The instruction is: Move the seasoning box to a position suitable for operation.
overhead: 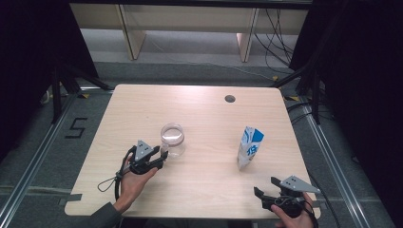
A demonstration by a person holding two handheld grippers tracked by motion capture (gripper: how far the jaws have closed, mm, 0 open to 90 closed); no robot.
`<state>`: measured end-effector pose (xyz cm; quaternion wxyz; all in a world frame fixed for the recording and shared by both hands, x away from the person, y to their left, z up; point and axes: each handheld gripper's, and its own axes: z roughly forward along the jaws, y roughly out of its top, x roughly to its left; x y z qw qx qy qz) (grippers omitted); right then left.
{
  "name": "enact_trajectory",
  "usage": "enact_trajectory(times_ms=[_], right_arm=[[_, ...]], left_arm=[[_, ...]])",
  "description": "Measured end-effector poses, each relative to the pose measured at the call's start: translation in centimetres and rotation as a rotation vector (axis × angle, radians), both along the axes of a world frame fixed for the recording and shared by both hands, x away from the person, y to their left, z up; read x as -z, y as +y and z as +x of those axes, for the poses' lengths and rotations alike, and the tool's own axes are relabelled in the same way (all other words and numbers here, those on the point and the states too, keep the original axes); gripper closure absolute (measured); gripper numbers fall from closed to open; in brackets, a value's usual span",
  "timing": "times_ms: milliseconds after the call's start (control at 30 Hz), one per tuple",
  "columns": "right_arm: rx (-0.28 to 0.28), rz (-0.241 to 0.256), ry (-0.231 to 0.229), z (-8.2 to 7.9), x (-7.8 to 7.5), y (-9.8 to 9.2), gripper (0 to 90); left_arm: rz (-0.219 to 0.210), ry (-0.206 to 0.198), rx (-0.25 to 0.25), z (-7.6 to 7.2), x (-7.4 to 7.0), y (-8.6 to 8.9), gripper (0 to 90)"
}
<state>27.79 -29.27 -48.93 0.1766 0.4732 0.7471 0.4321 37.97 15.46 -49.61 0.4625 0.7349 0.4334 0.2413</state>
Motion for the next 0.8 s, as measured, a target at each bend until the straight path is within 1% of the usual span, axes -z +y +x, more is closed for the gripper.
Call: enact_trajectory(times_ms=[33,67,100,167,200,267,333,400,433,467,533,567,600,633,667,700,767,800], right_arm=[[0.016,0.009,0.017,-0.15,-0.03,0.13,21.3],[0.011,0.006,0.009,-0.13,0.0,0.08,21.4],[0.007,0.006,0.002,-0.1,-0.02,0.02,21.4],[0.01,0.003,0.001,-0.12,-0.03,0.02,21.4],[0.005,-0.012,-0.025,0.04,0.06,-0.09,21.3],[0.002,-0.013,-0.014,-0.02,-0.01,-0.1,21.3],[-0.003,-0.014,-0.024,0.03,0.02,-0.12,21.4],[-0.001,-0.018,-0.018,0.04,0.03,-0.12,21.3],[0.018,0.016,0.023,-0.24,-0.05,0.17,21.3],[0.018,0.016,0.023,-0.24,-0.05,0.17,21.3],[0.018,0.019,0.019,-0.22,-0.03,0.19,21.4],[0.02,0.018,0.028,-0.23,-0.05,0.2,21.3],[0.02,0.013,0.024,-0.19,-0.01,0.19,21.3],[0.002,-0.012,-0.012,0.01,0.02,-0.06,21.3],[-0.002,-0.015,-0.022,0.04,0.03,-0.11,21.4],[-0.002,-0.015,-0.022,0.04,0.03,-0.11,21.4],[0.004,-0.017,-0.015,0.05,0.07,-0.09,21.3],[0.003,-0.017,-0.016,0.04,0.07,-0.1,21.3]], left_arm=[[0.013,0.0,0.002,0.08,-0.02,-0.06,61.7],[0.013,-0.01,0.006,0.18,0.0,-0.15,65.5],[0.014,-0.015,0.012,0.25,-0.01,-0.15,71.8],[0.015,-0.013,0.022,0.35,-0.03,-0.1,72.1],[0.015,-0.009,0.028,0.37,-0.07,0.0,72.2],[0.017,-0.008,0.047,0.42,-0.1,0.18,72.4],[0.017,-0.008,0.058,0.44,-0.11,0.23,72.6],[0.013,-0.006,0.073,0.46,-0.12,0.26,72.7],[0.014,-0.006,0.084,0.46,-0.12,0.29,72.7],[0.021,-0.004,0.089,0.4,-0.16,0.31,72.7],[0.01,0.002,0.109,0.27,-0.16,0.22,72.8],[0.02,-0.006,0.131,0.23,-0.15,0.25,72.8],[0.013,0.001,0.143,0.14,-0.17,0.13,72.8],[0.014,0.001,0.153,0.01,-0.18,-0.01,72.8],[0.021,-0.002,0.165,-0.1,-0.22,-0.1,72.8],[0.018,0.003,0.168,-0.25,-0.23,-0.26,72.8],[0.017,0.004,0.195,-0.42,-0.21,-0.48,72.8],[0.02,-0.005,0.211,-0.44,-0.2,-0.54,72.8]])
